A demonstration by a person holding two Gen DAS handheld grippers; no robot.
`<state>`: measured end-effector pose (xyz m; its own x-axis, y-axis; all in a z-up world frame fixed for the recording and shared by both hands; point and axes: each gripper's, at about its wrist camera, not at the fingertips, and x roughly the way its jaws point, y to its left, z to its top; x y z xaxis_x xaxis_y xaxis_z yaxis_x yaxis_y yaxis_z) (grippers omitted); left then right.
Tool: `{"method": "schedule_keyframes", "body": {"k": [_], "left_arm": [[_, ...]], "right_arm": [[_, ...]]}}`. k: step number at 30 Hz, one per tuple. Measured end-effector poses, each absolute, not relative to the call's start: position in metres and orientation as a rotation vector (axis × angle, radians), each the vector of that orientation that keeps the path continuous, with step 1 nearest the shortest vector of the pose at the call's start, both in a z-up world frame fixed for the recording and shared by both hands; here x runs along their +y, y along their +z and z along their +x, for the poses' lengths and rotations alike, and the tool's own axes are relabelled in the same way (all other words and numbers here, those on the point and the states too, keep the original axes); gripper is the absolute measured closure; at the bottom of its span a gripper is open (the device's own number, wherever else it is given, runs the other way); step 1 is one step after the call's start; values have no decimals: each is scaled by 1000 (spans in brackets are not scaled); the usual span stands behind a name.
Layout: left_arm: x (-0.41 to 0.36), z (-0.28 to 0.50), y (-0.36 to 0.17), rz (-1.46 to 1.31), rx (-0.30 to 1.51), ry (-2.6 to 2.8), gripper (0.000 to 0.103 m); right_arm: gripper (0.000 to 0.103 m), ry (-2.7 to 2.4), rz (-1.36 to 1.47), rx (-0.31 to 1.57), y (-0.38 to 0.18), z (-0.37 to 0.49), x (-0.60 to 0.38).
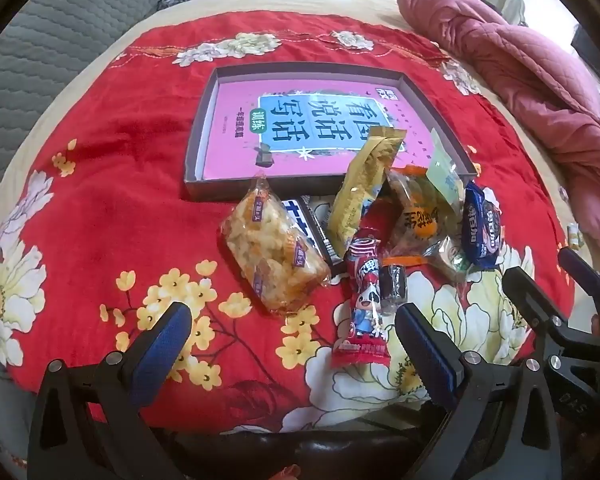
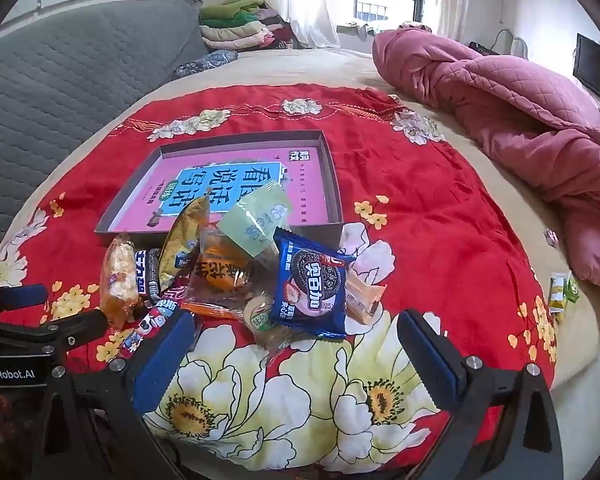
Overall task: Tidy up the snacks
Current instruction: 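Move left tool to the clear puff bag while right tool approaches the blue cookie packet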
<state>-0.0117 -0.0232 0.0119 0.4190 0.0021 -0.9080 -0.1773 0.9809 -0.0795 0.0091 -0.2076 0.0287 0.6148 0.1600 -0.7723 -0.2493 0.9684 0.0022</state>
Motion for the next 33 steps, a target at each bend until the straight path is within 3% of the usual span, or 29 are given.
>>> {"method": "schedule_keyframes", "body": {"k": [33], "left_arm": [[6,-9,1,-312,1167,120,1]], "right_arm": [[1,230,-78,873,23,11,-213]]}}
